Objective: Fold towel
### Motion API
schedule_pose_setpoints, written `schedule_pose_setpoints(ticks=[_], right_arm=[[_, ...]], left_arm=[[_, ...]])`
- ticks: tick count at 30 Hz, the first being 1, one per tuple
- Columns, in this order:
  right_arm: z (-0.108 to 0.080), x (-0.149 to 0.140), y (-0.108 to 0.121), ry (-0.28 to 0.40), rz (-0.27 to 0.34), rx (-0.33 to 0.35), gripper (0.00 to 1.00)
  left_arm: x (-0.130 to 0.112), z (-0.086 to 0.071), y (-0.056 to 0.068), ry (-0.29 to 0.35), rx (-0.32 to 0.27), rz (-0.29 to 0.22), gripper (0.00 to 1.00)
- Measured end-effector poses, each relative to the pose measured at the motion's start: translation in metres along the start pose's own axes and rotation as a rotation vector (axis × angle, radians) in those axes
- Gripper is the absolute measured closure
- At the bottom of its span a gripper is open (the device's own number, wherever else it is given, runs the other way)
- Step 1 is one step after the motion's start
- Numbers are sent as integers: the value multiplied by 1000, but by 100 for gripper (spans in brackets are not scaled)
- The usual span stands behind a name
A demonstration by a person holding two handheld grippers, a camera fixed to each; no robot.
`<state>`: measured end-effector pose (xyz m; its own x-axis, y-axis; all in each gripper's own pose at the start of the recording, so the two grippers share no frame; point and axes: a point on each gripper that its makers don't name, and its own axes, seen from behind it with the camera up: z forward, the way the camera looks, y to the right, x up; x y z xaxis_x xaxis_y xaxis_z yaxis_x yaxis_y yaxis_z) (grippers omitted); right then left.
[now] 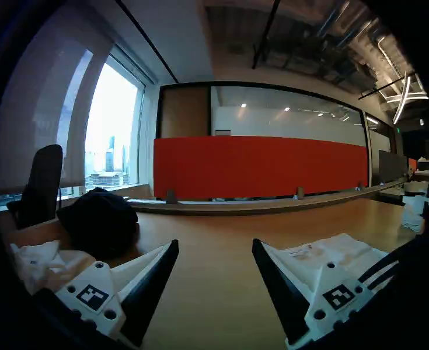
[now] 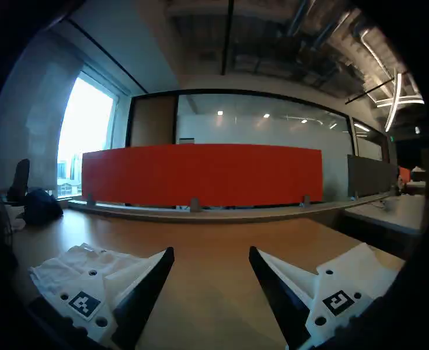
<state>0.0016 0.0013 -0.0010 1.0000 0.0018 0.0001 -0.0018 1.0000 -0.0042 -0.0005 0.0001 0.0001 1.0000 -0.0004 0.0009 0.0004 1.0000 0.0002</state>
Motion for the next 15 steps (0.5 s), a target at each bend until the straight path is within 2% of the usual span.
schedule_pose_setpoints(ticks=[6,10,15], right_arm=[[-1,19,-1,0,8,-10,0],[0,40,-3,2,8,-8,0],[1,75,-5,5,0,-12,0]], left_arm=[[1,-1,-1,-23,10,-2,7],[23,-1,-1,-17,9,4,7],[61,1,-2,-11,11,12,7]])
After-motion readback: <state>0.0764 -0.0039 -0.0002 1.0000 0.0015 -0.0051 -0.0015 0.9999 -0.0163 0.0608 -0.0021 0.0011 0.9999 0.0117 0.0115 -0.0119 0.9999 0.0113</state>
